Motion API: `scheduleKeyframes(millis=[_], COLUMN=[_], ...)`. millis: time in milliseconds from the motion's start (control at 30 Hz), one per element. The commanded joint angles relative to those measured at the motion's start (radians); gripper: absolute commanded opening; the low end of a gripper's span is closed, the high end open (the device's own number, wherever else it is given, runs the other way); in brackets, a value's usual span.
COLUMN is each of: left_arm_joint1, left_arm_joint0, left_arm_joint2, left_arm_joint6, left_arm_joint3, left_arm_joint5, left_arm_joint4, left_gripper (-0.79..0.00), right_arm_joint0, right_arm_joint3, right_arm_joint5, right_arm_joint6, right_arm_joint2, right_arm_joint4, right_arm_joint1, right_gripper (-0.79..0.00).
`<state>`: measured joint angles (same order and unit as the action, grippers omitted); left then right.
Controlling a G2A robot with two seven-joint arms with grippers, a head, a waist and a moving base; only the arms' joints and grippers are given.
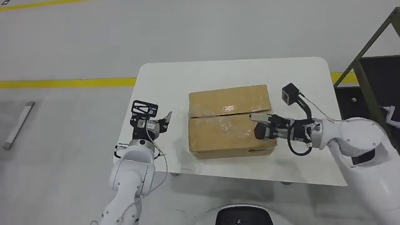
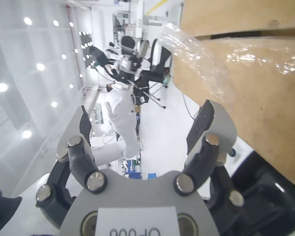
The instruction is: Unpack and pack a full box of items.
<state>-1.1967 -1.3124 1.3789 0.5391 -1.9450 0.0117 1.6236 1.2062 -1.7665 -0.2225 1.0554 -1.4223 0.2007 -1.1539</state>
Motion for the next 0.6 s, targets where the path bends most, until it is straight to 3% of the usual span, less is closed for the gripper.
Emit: scheduleKeyframes(millis=[0,367,567], left_arm_joint1=[0.000,0.000,0.000], left_arm_joint0=[0.000,0.000,0.000], left_arm_joint2=[0.000,0.000,0.000], left_arm_joint6=[0.000,0.000,0.000], left_arm_joint3=[0.000,0.000,0.000], left_arm_joint5=[0.000,0.000,0.000], left_arm_joint4=[0.000,0.000,0.000], left_gripper=[0.000,0.000,0.000], right_arm_joint0=[-0.010,-0.064,-0.109], right_arm_joint3=[0.011,0.036,0.040], right_arm_joint5=[-0.009,-0.034,-0.031], right_arm_joint6=[0.000,0.012,-0.010], right_arm_joint2=[0.020,0.104,0.166], right_arm_joint4=[-0.066,-0.321,-0.330], right_arm_joint1=[0.004,0.023,0.017], right_gripper=[0.000,0.000,0.000])
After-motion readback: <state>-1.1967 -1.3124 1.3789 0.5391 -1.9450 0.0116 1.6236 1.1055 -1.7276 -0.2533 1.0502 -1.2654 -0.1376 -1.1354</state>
